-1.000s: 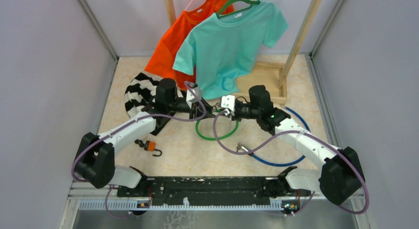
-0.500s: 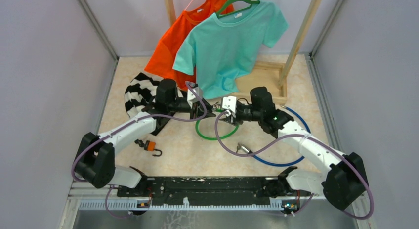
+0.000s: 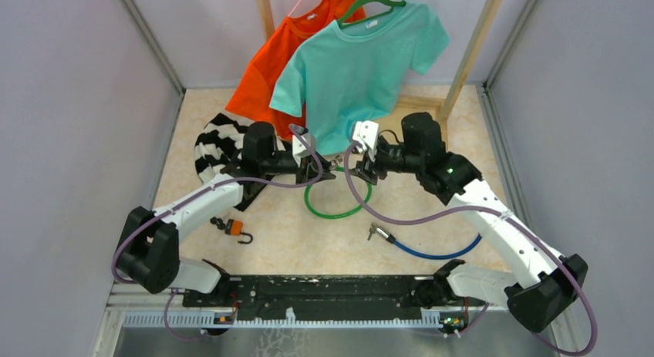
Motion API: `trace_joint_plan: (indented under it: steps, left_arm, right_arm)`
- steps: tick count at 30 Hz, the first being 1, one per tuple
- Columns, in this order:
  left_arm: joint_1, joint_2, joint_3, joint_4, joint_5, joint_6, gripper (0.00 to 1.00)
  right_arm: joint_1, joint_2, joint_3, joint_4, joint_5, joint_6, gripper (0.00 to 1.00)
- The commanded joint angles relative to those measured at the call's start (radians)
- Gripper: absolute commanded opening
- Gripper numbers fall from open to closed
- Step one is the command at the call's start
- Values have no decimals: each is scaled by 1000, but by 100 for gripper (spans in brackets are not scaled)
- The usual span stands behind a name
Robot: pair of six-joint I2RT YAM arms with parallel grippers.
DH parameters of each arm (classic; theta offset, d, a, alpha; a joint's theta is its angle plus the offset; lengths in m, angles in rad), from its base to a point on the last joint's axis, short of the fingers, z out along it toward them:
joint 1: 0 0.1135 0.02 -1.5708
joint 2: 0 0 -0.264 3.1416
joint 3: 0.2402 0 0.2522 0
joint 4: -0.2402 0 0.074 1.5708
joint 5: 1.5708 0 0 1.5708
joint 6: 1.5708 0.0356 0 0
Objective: Lock with the key
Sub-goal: Lock the lock.
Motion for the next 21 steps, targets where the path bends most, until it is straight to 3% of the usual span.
trace_joint_plan:
  steps: [1, 7, 21]
  left_arm:
    - [1, -3, 17, -41, 3, 23, 0]
    - [-1, -3, 22, -48, 14, 27, 0]
    - [-9, -15, 21, -56, 19, 37, 0]
  right_arm:
    - [14, 44, 155, -73, -9, 131, 54]
    - [14, 143, 261, -127, -57, 246, 51]
    - [14, 227, 322, -131, -24, 309, 38]
